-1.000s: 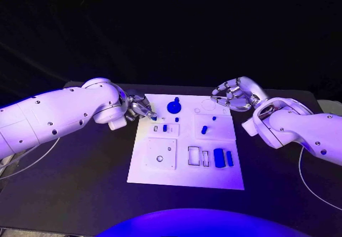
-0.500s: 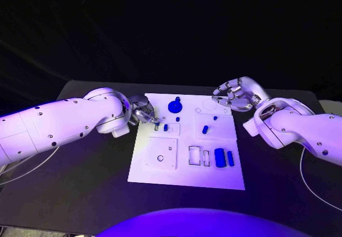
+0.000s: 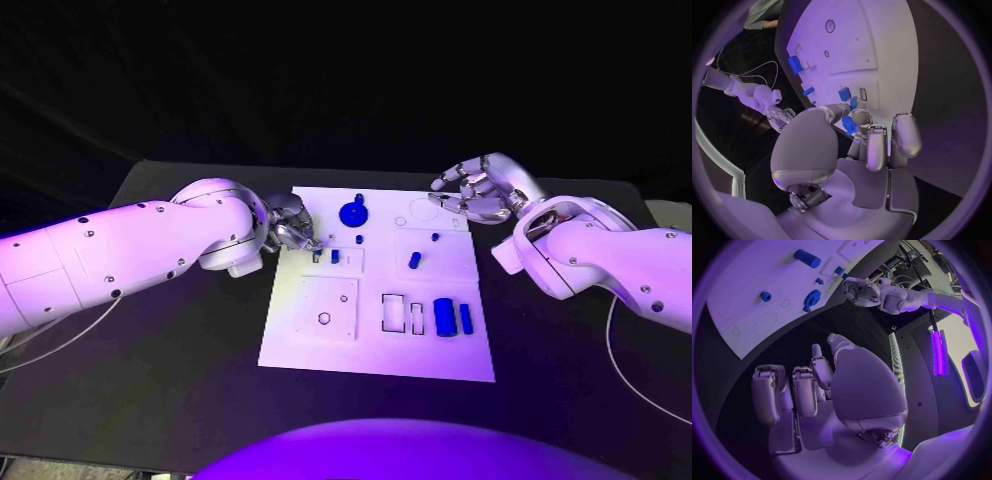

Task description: Assemble the parts on the task board

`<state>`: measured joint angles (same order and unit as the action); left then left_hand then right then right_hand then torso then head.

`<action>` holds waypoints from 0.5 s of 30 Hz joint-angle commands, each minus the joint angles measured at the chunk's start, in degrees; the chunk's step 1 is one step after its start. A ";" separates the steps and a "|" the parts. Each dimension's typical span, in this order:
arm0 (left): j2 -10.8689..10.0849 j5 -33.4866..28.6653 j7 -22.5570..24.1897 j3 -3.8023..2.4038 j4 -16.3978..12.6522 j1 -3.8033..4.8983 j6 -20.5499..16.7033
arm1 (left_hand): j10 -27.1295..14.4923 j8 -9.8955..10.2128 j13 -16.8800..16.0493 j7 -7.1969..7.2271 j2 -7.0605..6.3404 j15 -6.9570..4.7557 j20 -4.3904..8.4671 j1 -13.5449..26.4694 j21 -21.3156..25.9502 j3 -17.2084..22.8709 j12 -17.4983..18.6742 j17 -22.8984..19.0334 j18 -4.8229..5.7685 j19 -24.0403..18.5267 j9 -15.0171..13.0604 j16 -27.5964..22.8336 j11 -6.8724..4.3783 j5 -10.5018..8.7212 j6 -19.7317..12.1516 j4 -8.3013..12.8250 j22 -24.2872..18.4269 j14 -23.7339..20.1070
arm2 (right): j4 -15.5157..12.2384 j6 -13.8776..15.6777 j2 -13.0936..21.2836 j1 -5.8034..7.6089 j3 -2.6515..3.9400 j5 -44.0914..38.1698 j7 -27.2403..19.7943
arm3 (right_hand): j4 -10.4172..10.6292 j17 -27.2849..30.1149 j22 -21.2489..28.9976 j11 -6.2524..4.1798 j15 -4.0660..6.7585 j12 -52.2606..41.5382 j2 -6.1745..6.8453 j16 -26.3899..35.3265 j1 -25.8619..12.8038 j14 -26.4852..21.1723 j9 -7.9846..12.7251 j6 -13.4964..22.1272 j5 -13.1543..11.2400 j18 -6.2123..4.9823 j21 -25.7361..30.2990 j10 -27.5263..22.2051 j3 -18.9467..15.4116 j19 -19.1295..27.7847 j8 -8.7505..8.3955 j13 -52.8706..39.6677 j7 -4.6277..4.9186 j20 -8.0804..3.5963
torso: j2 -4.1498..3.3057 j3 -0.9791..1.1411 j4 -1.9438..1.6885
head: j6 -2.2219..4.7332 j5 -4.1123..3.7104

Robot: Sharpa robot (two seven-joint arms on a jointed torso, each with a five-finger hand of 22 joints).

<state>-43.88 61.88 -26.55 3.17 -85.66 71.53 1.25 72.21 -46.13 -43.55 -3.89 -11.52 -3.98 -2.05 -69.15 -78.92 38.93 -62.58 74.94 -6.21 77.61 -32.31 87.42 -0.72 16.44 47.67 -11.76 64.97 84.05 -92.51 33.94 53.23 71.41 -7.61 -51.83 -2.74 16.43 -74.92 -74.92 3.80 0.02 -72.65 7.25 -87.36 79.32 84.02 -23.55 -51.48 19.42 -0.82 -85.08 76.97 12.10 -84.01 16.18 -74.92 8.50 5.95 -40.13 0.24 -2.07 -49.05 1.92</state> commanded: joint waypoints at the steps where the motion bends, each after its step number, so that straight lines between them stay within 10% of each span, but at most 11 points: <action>1: 0.36 1.08 -0.38 0.04 0.26 -0.04 2.33 | 0.46 -0.39 0.01 0.17 -0.07 -0.30 0.02 0.47 -0.32 11.41 -0.24 9.68 1.10 0.28 -0.07 0.35 -0.14 0.36 0.58 11.14 0.03 4.64 | -0.01 -0.65 -0.07 -0.04 0.01 -0.14 -0.36 | 0.11 -9.93 -11.82 -0.21 0.52 0.05 -0.12 0.26 -0.51 4.61 -0.07 0.49 0.14 -0.56 0.27 -0.05 0.35 -3.12 0.35 -0.32 -0.09 -0.42 | 0.02 -0.01 -0.03 | -0.11 0.00; 15: 0.94 1.62 -1.51 0.11 1.17 -0.10 5.04 | 0.52 -0.41 -0.08 0.18 -0.13 -0.31 0.03 0.48 -0.28 11.45 -0.29 9.71 1.08 0.24 -0.07 0.37 -0.16 0.39 0.61 11.22 -0.06 4.65 | 0.02 -0.86 -0.04 -0.06 0.01 -0.13 -0.26 | 0.13 -9.93 -11.81 -0.21 0.53 0.08 -0.07 0.26 -0.66 4.61 -0.08 0.49 0.19 -0.57 0.30 -0.08 0.49 -3.11 0.42 -0.28 -0.09 -0.43 | 0.00 0.01 -0.04 | -0.29 -0.06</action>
<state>-43.08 63.00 -27.57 3.28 -84.53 71.43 4.06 72.41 -46.35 -43.54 -3.75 -12.16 -3.98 -2.05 -68.50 -78.92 39.71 -62.57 74.93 -6.21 77.61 -32.29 87.41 -0.92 16.65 47.97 -10.98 64.96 84.05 -92.48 33.88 53.24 71.39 -7.60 -51.83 -2.72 16.66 -74.91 -74.91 3.79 0.02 -72.65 7.25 -87.36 79.32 84.02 -23.54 -51.47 19.42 -0.82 -85.08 76.97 12.33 -84.01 16.40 -74.92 8.50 5.95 -40.13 0.24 -2.07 -49.27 1.85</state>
